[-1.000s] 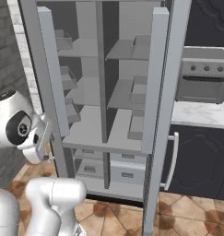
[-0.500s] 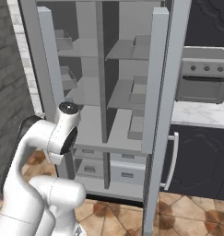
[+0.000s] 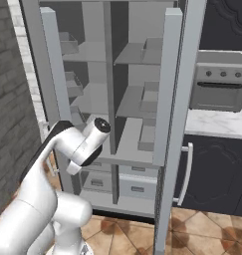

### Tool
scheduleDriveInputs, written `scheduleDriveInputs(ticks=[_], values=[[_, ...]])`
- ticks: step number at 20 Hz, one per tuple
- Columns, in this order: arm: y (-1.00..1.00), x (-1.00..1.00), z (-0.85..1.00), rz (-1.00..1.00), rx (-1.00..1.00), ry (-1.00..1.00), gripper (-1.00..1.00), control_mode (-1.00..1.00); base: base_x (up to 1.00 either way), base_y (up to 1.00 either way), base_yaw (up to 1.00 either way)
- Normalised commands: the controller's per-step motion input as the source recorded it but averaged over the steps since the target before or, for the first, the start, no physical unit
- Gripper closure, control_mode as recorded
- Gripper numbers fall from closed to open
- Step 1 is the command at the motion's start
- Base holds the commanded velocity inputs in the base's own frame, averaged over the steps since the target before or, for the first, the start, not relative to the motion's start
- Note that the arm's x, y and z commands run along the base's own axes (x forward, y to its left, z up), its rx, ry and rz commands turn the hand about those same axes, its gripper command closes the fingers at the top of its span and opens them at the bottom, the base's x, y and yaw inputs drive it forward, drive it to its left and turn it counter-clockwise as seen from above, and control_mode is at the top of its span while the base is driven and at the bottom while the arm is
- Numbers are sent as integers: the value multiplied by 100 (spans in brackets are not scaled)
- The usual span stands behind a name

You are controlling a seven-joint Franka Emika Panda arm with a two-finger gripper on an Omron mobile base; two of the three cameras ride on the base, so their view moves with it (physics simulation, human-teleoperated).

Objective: Place one of the steaks on the plate and the other in the bowl. Then place the bowl in the fridge.

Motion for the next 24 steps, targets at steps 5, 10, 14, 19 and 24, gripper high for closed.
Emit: scheduleDriveInputs(ticks=[5,10,14,19,24], values=[[7,53,-20,5,4,0,-100,-100,0,0,0],[14,50,-42,9,9,0,-100,-100,0,0,0],[9,50,-42,8,9,0,-100,-100,0,0,0],[28,69,-25,8,13,0,-100,-100,0,0,0],[46,36,-18,9,17,7,-100,-100,0,0,0]])
